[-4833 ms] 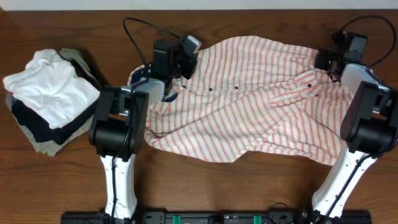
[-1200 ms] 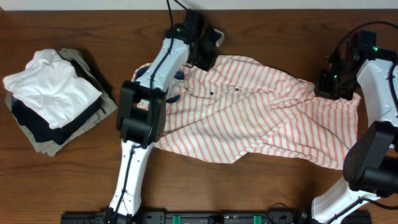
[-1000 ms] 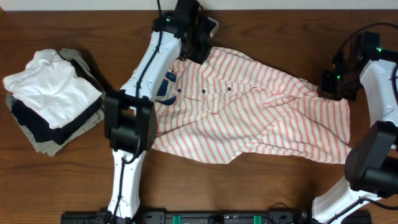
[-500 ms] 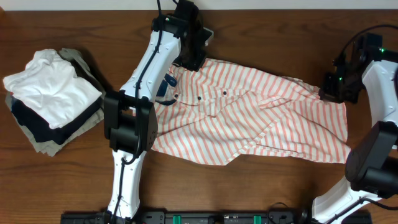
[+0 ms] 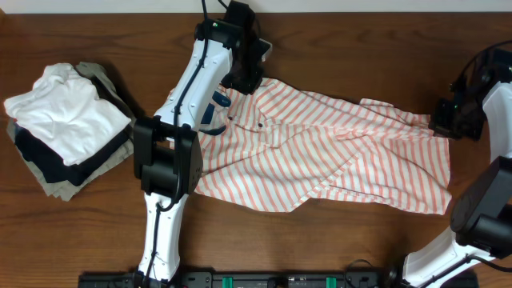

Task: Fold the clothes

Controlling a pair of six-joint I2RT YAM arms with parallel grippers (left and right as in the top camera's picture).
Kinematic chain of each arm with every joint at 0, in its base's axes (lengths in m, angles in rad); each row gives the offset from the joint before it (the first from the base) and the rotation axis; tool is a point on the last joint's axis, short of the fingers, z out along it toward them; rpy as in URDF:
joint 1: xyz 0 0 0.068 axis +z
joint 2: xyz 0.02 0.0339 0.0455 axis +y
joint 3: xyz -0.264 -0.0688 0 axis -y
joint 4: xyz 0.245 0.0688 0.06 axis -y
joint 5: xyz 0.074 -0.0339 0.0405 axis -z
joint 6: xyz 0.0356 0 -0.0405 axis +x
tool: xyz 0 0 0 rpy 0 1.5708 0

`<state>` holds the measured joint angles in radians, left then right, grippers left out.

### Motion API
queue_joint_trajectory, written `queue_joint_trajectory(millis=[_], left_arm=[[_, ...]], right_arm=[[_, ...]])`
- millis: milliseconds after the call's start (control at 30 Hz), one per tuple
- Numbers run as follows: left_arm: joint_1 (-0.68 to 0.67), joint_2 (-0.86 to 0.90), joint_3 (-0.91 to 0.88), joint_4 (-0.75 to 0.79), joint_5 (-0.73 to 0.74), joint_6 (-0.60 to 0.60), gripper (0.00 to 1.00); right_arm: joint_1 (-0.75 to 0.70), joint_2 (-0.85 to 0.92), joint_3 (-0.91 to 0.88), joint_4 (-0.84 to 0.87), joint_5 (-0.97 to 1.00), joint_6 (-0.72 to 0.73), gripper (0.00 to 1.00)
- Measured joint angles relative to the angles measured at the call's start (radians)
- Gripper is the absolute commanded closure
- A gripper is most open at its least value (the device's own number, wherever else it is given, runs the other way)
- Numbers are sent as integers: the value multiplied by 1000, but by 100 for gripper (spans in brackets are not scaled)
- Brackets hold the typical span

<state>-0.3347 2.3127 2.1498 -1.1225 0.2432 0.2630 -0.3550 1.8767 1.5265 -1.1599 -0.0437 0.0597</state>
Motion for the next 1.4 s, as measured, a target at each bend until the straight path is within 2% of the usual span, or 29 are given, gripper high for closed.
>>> queue_joint_trajectory(millis=[167,267,333,433,533,700,833,1067,1233,1400], left_arm=[[0,0,0,-83,-7,-1,94],[0,0,0,-69,-8,3,75],[0,0,0,-14,-11,0,53],[0,0,0,108,-13,1,35],[0,0,0,224,-12,13,22],[0,0,0,270,-10,84,21],[0,17,0,268,-6,208,22],[0,100,-1,295,-7,393,32],[0,127,-2,340,-7,444,36],[1,129,-2,321,-1,459,36]], right_arm=[[0,0,0,-1,0,0,99],[0,0,0,-2,0,0,99],[0,0,0,-3,0,0,99],[0,0,0,-3,0,0,99],[0,0,0,-3,0,0,99],[0,0,0,-4,0,0,99],[0,0,0,-5,0,0,99],[0,0,0,-7,0,0,99],[0,0,0,-7,0,0,99],[0,0,0,-7,0,0,99]])
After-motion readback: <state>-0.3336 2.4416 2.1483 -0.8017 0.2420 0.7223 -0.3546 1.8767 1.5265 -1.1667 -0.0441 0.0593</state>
